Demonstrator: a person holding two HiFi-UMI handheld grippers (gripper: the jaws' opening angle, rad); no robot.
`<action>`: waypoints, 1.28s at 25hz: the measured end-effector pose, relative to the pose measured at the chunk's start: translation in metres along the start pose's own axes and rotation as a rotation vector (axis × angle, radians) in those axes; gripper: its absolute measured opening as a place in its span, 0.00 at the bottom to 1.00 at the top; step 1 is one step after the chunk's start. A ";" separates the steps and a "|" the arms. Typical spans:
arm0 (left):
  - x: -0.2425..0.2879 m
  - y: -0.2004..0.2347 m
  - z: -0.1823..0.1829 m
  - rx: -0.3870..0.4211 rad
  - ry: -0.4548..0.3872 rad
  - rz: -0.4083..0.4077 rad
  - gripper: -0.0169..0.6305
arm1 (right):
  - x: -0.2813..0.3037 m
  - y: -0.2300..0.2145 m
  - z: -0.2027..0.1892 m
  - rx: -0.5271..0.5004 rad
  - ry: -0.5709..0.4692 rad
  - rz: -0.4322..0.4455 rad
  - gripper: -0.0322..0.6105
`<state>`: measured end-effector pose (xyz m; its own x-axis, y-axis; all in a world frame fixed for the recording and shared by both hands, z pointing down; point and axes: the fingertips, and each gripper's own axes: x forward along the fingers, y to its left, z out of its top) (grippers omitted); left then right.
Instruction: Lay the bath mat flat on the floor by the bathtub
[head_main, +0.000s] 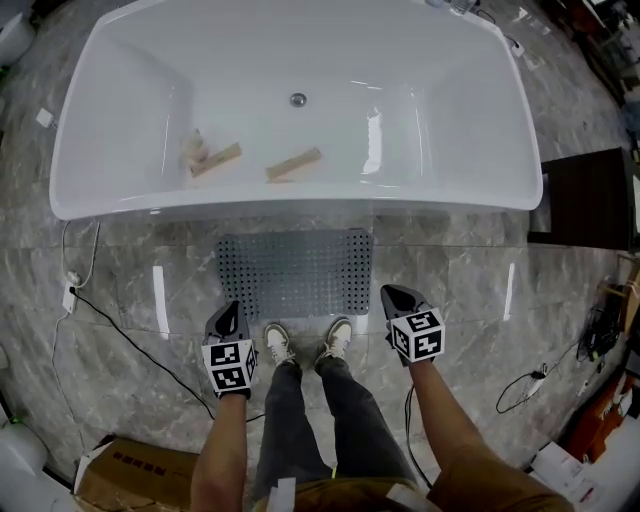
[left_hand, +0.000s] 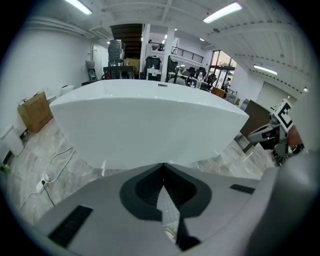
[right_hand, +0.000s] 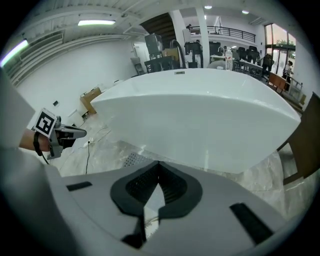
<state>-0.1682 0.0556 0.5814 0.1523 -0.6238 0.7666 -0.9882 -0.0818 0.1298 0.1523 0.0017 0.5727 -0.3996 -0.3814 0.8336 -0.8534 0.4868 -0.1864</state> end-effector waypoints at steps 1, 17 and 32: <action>-0.004 -0.002 0.013 0.000 -0.026 -0.005 0.03 | -0.005 0.001 0.008 -0.003 -0.015 -0.002 0.06; -0.108 -0.046 0.158 0.098 -0.274 -0.049 0.03 | -0.126 0.018 0.116 -0.002 -0.242 -0.029 0.06; -0.233 -0.103 0.262 0.208 -0.555 -0.118 0.03 | -0.239 0.062 0.177 -0.049 -0.454 -0.006 0.06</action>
<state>-0.1062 0.0057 0.2244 0.2840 -0.9092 0.3045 -0.9566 -0.2902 0.0256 0.1352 -0.0164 0.2698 -0.5107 -0.6844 0.5204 -0.8434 0.5164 -0.1486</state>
